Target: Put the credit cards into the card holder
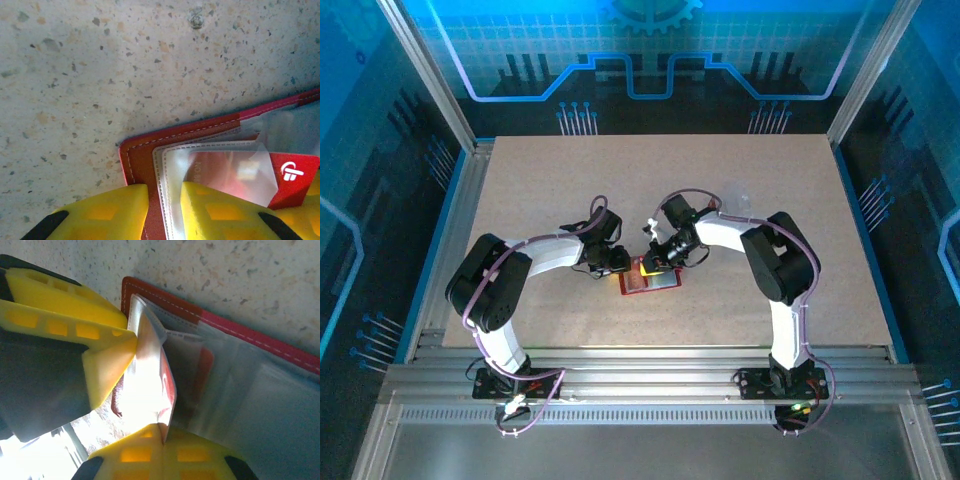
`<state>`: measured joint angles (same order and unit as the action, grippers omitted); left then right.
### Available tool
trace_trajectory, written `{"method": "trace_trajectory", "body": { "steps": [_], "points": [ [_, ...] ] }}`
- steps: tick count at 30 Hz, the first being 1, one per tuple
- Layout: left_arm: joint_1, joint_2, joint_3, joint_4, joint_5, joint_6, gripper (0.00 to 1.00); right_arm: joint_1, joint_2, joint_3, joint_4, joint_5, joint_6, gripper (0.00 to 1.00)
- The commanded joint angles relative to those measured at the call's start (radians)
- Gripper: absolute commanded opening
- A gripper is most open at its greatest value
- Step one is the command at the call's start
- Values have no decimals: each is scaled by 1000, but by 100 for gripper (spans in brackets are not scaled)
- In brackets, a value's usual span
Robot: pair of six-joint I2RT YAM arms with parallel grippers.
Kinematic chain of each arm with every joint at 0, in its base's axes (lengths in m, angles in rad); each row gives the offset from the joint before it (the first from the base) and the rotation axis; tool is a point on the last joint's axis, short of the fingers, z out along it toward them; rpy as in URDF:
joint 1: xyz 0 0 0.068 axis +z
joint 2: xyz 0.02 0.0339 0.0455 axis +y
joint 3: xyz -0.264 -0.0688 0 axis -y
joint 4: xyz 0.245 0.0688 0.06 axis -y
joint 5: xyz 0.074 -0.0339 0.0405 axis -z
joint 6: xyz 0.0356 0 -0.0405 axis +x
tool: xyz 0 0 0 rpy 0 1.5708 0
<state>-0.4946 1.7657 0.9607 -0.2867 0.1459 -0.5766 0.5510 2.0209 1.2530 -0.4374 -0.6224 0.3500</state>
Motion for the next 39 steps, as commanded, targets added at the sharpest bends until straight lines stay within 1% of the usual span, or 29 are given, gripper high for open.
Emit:
{"method": "trace_trajectory", "body": {
  "steps": [1,4,7,10,13,19,22,25,28,31,33,35,39],
  "points": [
    [-14,61,-45,29,11,-5,28,29,38,17,-26,26,-4,6],
    [-11,48,-48,28,24,-8,29,27,15,22,-26,45,1,10],
    [3,24,-57,35,55,-18,29,26,-7,32,-49,69,-2,20],
    [24,-4,-66,38,92,-28,30,22,-23,39,-66,80,-3,27],
    [50,-40,-79,46,136,-43,30,18,-38,42,-81,92,-3,33],
    [74,-108,-87,44,182,-60,32,13,-54,40,-90,96,-4,37],
    [90,-127,-96,57,213,-78,32,12,-57,43,-98,96,-8,39],
    [99,-141,-99,63,219,-85,31,10,-66,43,-101,108,-8,40],
    [102,-135,-88,64,222,-85,27,10,-65,52,-101,117,-4,38],
    [104,-105,-79,77,230,-88,18,9,-53,65,-102,126,1,33],
    [105,-81,-75,91,233,-92,13,9,-41,80,-120,151,6,24],
    [106,-58,-68,100,236,-94,8,6,-33,88,-130,159,10,17],
    [106,-24,-69,121,236,-97,3,3,-32,91,-146,195,12,5]
  ]
}}
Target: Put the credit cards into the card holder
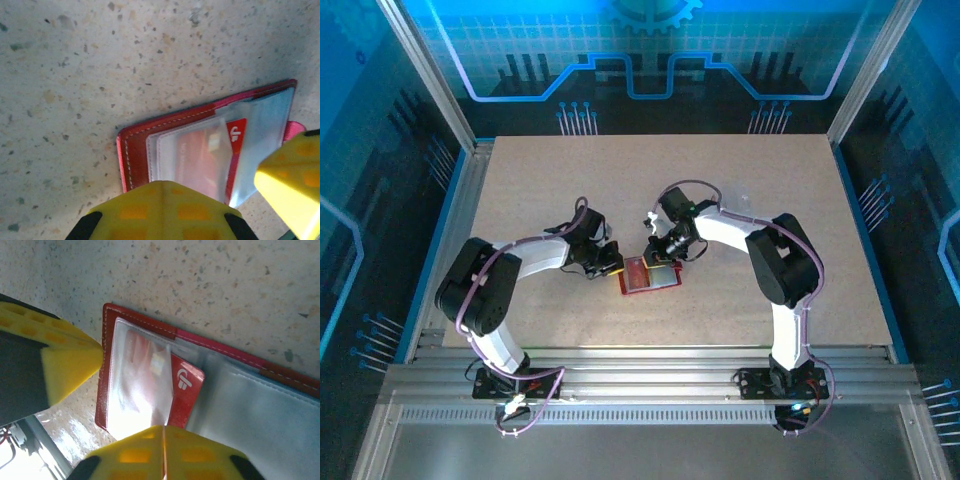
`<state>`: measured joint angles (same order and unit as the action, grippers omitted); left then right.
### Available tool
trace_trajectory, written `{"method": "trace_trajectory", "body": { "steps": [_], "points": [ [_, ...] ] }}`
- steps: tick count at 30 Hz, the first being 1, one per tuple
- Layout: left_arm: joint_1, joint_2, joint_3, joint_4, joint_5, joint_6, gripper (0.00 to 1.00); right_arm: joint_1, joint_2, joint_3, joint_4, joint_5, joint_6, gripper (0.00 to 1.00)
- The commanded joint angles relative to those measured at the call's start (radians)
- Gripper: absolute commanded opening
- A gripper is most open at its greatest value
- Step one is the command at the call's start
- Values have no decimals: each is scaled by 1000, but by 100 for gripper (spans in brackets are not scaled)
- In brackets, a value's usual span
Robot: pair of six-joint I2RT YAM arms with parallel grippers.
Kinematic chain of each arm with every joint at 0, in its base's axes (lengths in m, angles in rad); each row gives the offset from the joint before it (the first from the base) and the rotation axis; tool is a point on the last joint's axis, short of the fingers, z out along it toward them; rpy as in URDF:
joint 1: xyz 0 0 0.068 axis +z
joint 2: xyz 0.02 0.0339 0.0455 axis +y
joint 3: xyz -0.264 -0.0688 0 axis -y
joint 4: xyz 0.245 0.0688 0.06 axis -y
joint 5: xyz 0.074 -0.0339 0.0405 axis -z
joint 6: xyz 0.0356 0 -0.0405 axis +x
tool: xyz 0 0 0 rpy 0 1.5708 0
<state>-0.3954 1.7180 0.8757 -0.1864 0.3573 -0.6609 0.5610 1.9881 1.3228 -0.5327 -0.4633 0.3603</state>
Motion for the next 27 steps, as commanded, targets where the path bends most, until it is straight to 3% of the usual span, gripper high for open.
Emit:
{"method": "trace_trajectory", "body": {
  "steps": [1,12,27],
  "points": [
    [7,31,16,24,25,-13,2,-6,3,25,-58,48,2,3],
    [9,47,-16,31,10,3,2,7,58,68,-66,65,16,0],
    [10,36,-32,42,15,-4,4,33,71,74,17,-33,64,0]
  ]
}}
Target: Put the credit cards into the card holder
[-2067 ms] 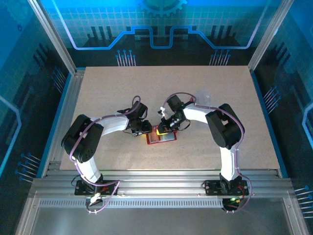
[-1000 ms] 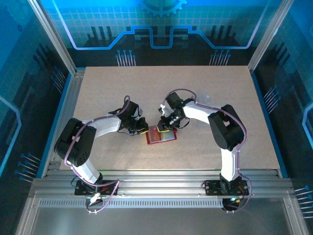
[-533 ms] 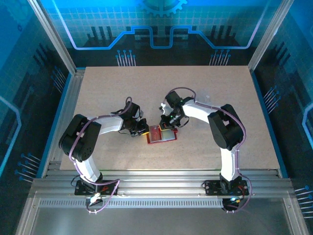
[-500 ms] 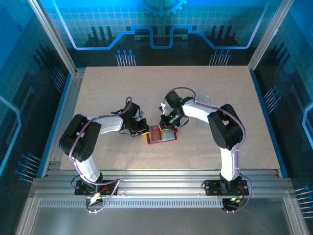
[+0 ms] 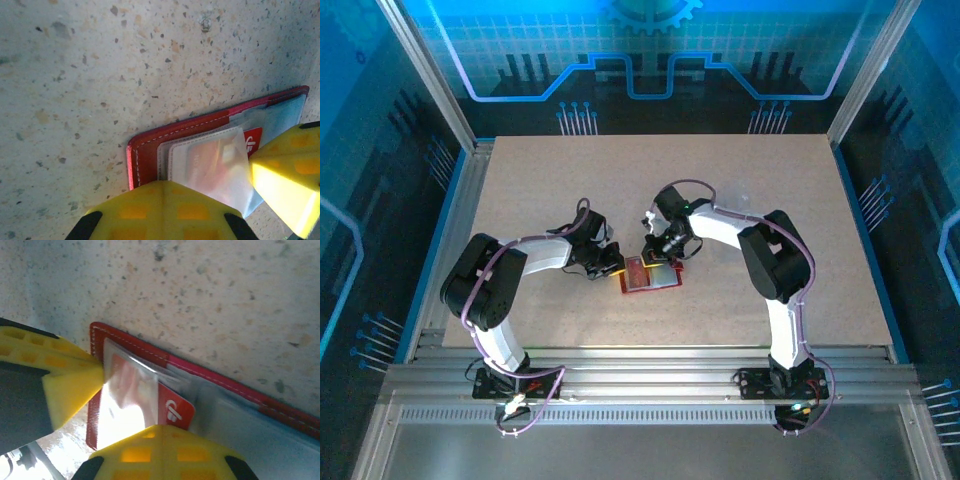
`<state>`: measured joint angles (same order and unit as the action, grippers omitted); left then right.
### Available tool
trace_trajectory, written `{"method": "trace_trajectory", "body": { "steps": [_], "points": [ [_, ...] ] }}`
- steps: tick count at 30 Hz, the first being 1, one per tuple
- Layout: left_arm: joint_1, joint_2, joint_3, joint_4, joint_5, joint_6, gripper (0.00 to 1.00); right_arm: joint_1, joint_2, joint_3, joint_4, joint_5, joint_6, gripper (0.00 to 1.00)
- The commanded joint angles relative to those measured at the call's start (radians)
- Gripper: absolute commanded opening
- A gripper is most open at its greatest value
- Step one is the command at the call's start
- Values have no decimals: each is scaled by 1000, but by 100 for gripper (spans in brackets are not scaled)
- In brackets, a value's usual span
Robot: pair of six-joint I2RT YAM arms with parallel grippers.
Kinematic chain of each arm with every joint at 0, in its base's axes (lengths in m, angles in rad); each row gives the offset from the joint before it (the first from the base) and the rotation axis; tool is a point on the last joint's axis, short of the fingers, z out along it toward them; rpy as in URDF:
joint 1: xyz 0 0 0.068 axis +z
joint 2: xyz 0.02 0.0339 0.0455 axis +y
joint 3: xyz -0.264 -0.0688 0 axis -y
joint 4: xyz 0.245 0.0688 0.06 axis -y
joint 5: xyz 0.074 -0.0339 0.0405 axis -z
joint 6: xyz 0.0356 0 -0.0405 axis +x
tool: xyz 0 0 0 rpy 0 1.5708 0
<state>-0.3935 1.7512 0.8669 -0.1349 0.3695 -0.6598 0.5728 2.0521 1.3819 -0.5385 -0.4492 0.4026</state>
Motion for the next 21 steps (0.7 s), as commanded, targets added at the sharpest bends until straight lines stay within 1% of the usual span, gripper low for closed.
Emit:
{"method": "trace_trajectory", "body": {
  "steps": [1,5,10,12,14,21],
  "points": [
    [7,-1,-23,-11,3,-6,4,21,6,13,31,-55,27,0],
    [8,-12,-23,-14,5,-8,6,20,-1,8,53,-78,40,0],
    [13,-18,-22,-16,11,-8,6,10,-65,14,-22,38,13,0],
    [15,-15,-22,-13,14,-8,6,9,-61,48,-115,153,-4,0],
    [15,-12,-22,-13,14,-8,6,9,-55,56,-149,203,-12,0],
    [18,-10,-25,-11,13,-8,6,8,-7,53,-138,206,4,0]
  ]
}}
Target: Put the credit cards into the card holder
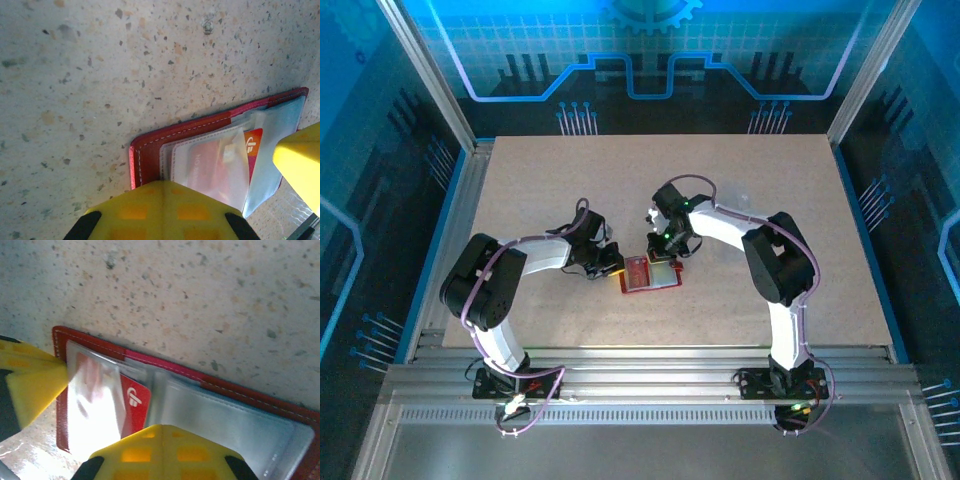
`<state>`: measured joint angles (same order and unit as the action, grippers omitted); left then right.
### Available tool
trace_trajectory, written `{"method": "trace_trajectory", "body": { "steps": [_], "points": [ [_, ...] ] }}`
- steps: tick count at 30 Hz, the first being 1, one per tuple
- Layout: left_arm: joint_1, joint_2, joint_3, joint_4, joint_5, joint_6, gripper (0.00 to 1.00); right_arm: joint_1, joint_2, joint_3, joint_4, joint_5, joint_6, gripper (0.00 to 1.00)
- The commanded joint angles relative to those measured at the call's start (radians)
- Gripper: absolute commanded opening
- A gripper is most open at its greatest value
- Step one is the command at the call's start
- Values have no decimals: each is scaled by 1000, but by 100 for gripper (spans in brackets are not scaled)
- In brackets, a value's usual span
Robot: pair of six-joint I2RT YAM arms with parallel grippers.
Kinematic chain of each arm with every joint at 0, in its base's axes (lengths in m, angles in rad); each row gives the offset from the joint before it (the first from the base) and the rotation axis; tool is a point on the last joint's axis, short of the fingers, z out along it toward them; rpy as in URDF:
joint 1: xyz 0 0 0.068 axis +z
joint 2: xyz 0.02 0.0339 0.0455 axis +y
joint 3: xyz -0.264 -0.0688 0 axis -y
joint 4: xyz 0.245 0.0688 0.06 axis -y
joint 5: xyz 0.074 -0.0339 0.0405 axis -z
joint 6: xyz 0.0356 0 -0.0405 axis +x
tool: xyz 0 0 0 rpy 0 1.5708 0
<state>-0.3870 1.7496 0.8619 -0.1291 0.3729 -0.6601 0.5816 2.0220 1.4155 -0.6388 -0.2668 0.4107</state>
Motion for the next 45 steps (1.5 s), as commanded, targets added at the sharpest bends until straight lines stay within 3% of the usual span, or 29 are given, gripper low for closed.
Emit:
{"method": "trace_trajectory", "body": {
  "steps": [1,21,24,30,45],
  "points": [
    [11,-8,-18,-18,9,-7,6,3,30,23,-38,23,-5,0],
    [11,1,-18,-16,11,-6,7,58,57,68,16,-89,-9,0],
    [12,-4,-20,-17,10,-6,7,57,41,68,-16,-18,-18,2],
    [13,-2,-24,-17,6,-3,7,47,-24,65,-102,251,-42,22],
    [14,-5,-35,-12,4,-4,7,61,36,69,-140,380,-85,31]
  ]
}}
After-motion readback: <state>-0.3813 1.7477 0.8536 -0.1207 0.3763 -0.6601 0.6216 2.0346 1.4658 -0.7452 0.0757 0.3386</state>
